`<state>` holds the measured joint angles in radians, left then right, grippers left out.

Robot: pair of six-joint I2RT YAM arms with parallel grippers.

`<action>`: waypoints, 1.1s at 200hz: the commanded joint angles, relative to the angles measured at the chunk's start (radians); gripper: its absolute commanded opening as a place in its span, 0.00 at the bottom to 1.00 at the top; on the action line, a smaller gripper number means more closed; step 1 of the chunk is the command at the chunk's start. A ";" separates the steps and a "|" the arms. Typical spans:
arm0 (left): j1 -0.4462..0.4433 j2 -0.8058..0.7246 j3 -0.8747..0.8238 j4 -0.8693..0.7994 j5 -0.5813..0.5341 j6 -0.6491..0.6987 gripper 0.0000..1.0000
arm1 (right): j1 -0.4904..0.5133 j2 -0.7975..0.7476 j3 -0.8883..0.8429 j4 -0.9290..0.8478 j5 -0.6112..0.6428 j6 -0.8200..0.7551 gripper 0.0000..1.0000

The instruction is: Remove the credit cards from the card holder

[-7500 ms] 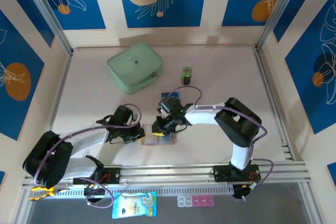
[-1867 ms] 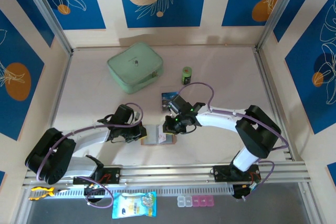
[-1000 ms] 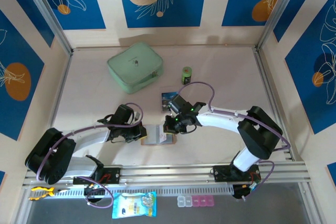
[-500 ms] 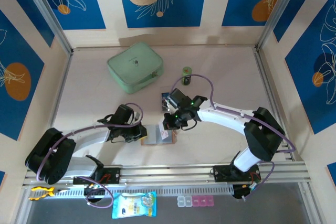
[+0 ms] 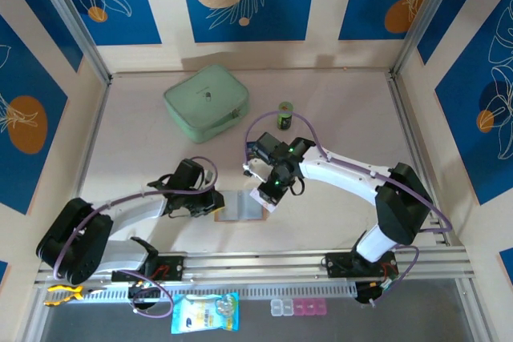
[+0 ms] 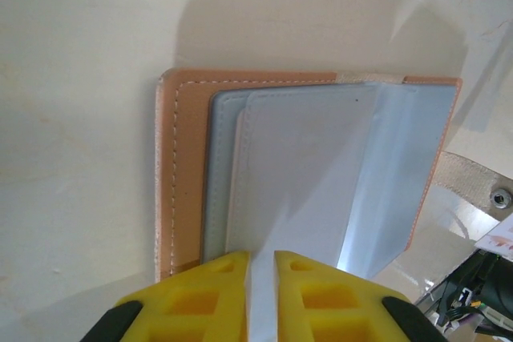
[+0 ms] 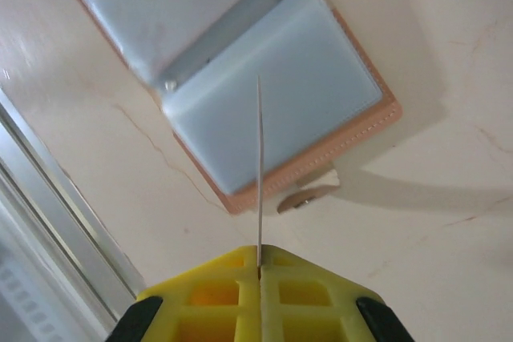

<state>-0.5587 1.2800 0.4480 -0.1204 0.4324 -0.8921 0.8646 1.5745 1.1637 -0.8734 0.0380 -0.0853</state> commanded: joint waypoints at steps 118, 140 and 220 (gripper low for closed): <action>-0.001 -0.082 0.001 -0.059 -0.040 -0.020 0.18 | -0.205 0.110 0.339 -0.210 -0.016 -0.646 0.00; 0.000 -0.082 0.005 -0.060 -0.043 -0.020 0.19 | -0.252 0.164 0.410 -0.207 -0.040 -0.690 0.00; 0.000 -0.088 0.000 -0.074 -0.070 -0.031 0.20 | -0.364 0.382 0.709 -0.258 -0.107 -0.798 0.00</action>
<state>-0.5583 1.2106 0.4480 -0.1612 0.3878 -0.9115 0.5194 1.9041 1.7813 -1.0798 -0.0025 -0.8310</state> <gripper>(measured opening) 0.202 0.051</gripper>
